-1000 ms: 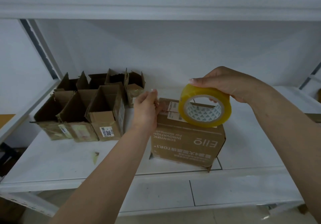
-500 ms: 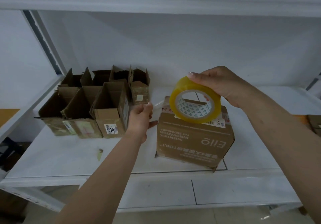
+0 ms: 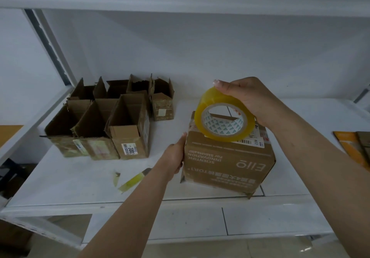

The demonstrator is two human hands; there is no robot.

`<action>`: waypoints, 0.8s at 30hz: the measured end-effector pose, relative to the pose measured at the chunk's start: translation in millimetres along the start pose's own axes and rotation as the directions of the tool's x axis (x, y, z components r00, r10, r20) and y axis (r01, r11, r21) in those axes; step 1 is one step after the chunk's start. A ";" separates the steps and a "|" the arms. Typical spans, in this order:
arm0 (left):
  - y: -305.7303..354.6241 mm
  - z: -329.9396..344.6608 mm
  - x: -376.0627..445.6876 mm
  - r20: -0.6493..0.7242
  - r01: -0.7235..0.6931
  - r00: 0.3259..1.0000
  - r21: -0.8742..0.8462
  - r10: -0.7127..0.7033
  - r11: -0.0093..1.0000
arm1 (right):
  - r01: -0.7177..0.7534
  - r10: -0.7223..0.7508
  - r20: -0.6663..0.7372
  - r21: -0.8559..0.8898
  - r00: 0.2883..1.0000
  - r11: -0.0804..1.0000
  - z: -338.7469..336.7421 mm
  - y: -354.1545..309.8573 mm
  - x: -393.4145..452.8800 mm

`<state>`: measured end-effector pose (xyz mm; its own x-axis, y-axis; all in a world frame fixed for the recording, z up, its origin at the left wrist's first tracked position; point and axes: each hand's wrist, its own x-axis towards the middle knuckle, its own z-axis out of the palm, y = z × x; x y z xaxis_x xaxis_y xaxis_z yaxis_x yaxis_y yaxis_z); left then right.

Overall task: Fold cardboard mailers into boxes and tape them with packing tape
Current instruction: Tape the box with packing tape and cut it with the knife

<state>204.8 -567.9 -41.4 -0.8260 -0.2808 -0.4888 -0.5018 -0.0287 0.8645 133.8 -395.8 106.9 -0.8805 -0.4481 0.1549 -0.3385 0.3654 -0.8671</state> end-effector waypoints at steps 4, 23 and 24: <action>-8.9 0.7 0.8 -0.033 -0.001 0.999 0.113 0.004 0.994 | -0.029 0.030 0.015 -0.012 0.999 0.999 -3.4 3.1 -1.3; 71.9 -8.1 -7.5 0.623 -0.796 0.605 0.476 0.495 0.374 | -0.118 0.012 0.237 0.441 0.972 0.890 -25.1 36.2 -16.3; 72.1 -8.4 -7.1 0.625 -0.784 0.618 0.530 0.477 0.321 | -0.109 0.035 0.199 0.374 0.979 0.921 -30.1 31.2 -16.7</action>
<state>176.7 -576.1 25.3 -0.9102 0.4125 0.0368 0.3505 0.7199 0.5991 128.0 -352.3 91.4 -0.8081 -0.5884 0.0268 -0.0911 0.0799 -0.9926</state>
